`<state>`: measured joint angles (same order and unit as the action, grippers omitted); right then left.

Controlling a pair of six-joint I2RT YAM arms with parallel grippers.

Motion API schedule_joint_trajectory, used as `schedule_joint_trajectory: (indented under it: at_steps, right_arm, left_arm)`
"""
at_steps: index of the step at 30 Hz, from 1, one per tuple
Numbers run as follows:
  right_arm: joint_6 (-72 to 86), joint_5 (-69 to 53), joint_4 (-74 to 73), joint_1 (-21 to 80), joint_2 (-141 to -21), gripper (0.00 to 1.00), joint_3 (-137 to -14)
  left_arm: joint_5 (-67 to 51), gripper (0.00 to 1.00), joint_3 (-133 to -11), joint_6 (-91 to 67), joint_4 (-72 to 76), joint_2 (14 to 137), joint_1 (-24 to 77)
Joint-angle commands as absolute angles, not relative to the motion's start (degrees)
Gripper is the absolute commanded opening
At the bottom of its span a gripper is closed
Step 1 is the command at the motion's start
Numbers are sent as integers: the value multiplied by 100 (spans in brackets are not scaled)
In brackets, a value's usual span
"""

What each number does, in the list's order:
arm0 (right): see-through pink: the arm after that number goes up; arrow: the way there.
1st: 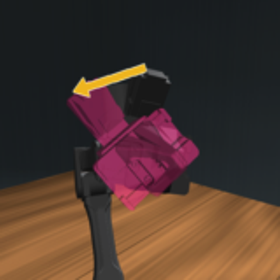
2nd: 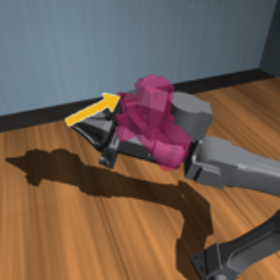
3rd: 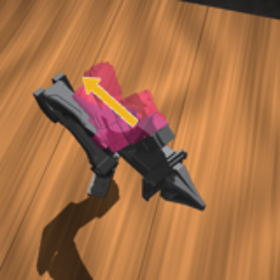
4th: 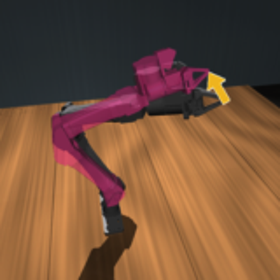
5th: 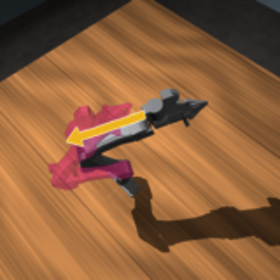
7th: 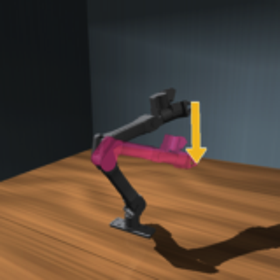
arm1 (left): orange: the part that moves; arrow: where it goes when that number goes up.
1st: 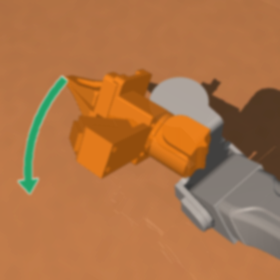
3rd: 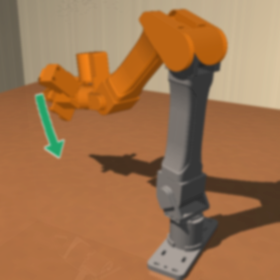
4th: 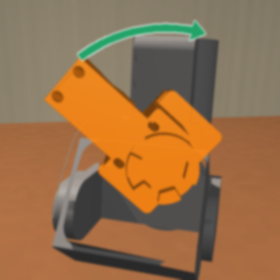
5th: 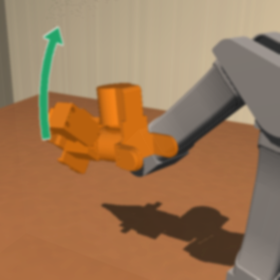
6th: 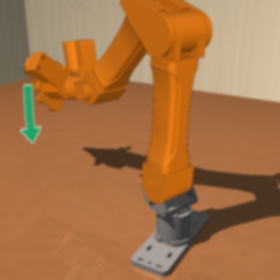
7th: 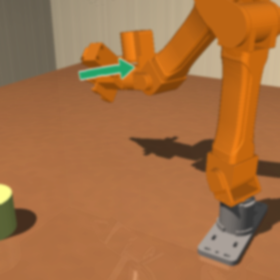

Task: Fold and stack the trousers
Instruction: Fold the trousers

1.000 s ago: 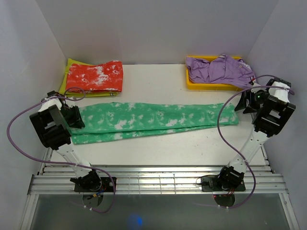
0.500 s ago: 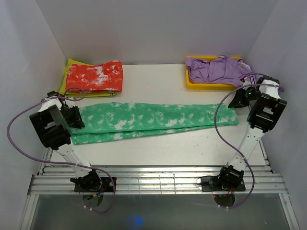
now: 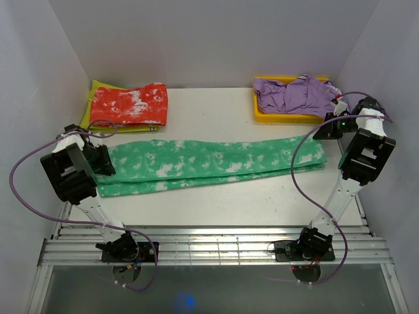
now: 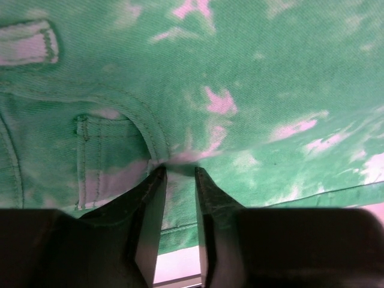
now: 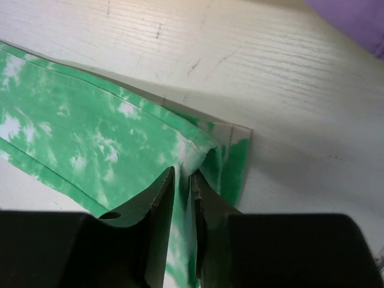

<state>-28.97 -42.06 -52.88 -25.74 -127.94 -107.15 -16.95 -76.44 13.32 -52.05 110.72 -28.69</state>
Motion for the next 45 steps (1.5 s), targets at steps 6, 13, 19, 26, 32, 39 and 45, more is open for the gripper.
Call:
schedule_joint_trajectory:
  at_steps: [6,13,19,26,32,39,45]
  right_arm:
    - [-3094,-2982,-5273,-2584,-12824,66,-10924]
    - [-3883,-3163,-6395,-2427,-12227,88,-12058]
    - [-4622,-3674,-6742,-1452,-11156,87,-10989]
    - [-5142,-4078,-5883,347,-10074,78,-9090]
    - [-4887,-3876,-4228,1808,-9878,67,-8315]
    - [-4650,-3735,-3613,2381,-10257,58,-8105]
    - [-4702,-3622,-3147,3119,-10230,56,-7867]
  left_arm:
    - [-2573,61,-7611,1994,-5044,10346,-2918]
    - [-4209,74,-8112,3864,-5571,9098,-2848]
    - [-3737,60,-7166,6080,-6117,8350,-2022]
    - [-3603,54,-6181,7346,-6100,8051,-1503]
    - [-3639,53,-5380,8463,-5706,7840,-1433]
    - [-3516,51,-5045,8034,-4861,8085,-1134]
    - [-3568,48,-5150,7761,-4702,8305,-1125]
